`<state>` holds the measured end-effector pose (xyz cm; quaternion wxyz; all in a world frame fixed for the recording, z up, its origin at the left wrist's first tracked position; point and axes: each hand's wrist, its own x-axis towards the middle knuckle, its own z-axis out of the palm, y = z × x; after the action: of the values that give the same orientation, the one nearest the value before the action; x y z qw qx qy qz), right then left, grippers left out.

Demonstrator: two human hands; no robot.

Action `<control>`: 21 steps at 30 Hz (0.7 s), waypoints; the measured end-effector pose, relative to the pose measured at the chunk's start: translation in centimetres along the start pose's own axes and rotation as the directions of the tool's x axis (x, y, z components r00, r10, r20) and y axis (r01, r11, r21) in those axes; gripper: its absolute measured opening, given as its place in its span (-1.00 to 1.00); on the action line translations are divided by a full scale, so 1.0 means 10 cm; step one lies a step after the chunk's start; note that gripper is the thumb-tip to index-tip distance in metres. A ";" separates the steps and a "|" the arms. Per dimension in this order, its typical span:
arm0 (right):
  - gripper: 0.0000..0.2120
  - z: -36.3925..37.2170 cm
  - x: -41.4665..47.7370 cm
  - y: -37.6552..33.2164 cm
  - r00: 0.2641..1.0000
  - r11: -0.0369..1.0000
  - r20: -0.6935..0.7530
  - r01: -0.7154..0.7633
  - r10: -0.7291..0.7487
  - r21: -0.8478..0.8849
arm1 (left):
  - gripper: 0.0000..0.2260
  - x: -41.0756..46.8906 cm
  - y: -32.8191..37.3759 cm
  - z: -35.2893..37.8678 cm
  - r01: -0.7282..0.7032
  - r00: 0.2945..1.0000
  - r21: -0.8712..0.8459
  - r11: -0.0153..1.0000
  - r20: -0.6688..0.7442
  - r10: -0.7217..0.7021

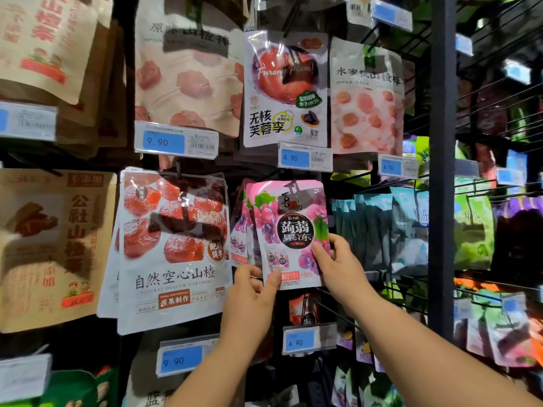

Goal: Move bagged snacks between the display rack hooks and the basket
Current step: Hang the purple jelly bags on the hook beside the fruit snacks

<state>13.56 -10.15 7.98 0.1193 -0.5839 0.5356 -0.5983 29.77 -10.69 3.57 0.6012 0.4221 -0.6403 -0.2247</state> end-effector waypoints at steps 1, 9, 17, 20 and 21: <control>-0.63 0.00 -0.01 0.00 1.000 1.000 -0.005 -0.005 0.005 0.008 | -0.76 -0.01 0.02 0.01 -0.010 1.000 0.005 1.000 -0.002 0.010; -0.80 -0.05 -0.21 0.07 0.997 0.998 0.042 -0.058 0.057 0.017 | -0.73 -0.09 0.06 0.11 -0.059 0.996 -0.011 0.998 -0.063 0.058; -0.67 -0.10 -0.30 0.17 0.996 0.998 0.062 -0.061 0.061 0.003 | -0.74 -0.19 0.03 0.22 -0.043 0.986 -0.024 0.999 -0.159 0.038; -0.62 -0.15 -0.32 0.26 0.996 0.997 0.048 -0.071 0.070 0.011 | -0.61 -0.33 0.07 0.28 -0.119 0.959 0.028 0.992 -0.254 0.123; -0.63 -0.17 -0.36 0.30 0.996 0.996 0.041 -0.081 0.080 0.021 | -0.58 -0.42 0.08 0.31 -0.155 0.946 0.049 0.987 -0.280 0.163</control>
<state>11.70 -7.74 4.02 0.1609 -0.5723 0.5493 -0.5872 26.22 -7.54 1.27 0.6971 0.4049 -0.5825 -0.1042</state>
